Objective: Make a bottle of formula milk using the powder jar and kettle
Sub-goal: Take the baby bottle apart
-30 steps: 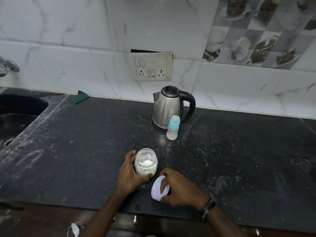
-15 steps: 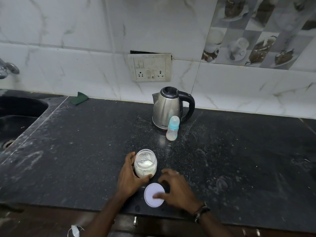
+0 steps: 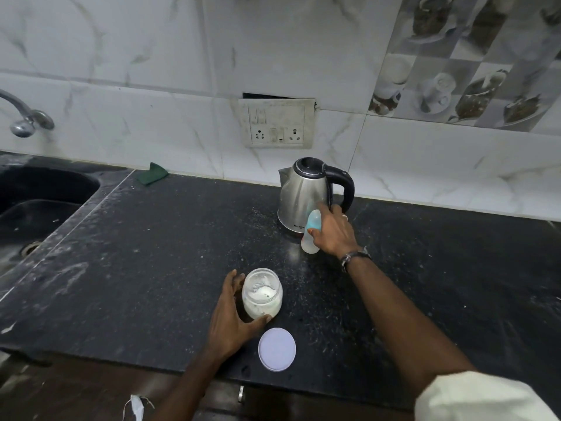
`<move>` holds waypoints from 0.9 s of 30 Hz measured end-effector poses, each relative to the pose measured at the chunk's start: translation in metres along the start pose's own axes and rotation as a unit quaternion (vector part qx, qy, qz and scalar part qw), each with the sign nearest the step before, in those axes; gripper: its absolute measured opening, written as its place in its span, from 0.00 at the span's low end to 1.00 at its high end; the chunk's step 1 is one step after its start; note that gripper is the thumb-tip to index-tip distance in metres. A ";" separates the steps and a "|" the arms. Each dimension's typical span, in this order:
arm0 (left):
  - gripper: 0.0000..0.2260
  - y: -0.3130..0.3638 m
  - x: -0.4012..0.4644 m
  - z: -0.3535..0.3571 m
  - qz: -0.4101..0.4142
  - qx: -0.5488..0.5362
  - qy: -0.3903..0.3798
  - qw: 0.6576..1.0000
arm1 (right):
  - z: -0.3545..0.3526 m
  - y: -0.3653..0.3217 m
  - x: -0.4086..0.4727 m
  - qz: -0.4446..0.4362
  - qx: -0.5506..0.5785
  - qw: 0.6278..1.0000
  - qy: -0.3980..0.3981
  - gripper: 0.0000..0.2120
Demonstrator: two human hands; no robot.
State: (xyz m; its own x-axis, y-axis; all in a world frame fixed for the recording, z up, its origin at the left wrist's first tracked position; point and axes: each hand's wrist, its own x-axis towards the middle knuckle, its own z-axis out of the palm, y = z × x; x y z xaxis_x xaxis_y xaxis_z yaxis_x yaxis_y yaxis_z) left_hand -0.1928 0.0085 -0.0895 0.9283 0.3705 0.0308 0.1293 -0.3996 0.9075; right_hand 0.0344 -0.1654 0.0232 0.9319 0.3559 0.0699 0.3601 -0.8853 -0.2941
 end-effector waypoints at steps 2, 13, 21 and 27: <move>0.58 0.000 -0.002 -0.001 0.004 0.004 0.020 1.000 | 0.001 -0.001 0.010 -0.014 -0.027 0.999 -0.033 0.36; 0.37 0.040 -0.015 0.011 0.122 -0.010 0.214 0.969 | -0.013 -0.001 0.000 -0.034 -0.044 0.997 -0.059 0.25; 0.28 0.075 -0.011 0.067 0.203 -0.073 0.125 0.968 | -0.045 -0.001 -0.064 -0.027 -0.036 0.992 -0.121 0.21; 0.36 0.074 0.017 0.097 0.059 -0.062 -0.052 0.995 | -0.052 -0.004 -0.093 -0.042 -0.031 0.991 -0.122 0.19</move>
State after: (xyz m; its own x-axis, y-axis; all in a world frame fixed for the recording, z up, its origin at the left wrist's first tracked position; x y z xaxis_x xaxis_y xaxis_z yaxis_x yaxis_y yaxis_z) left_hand -0.1337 -0.0965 -0.0629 0.9664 0.2357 0.1024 -0.0206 -0.3260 0.9451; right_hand -0.0513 -0.2107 0.0679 0.8631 0.4843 -0.1430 0.4451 -0.8634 -0.2374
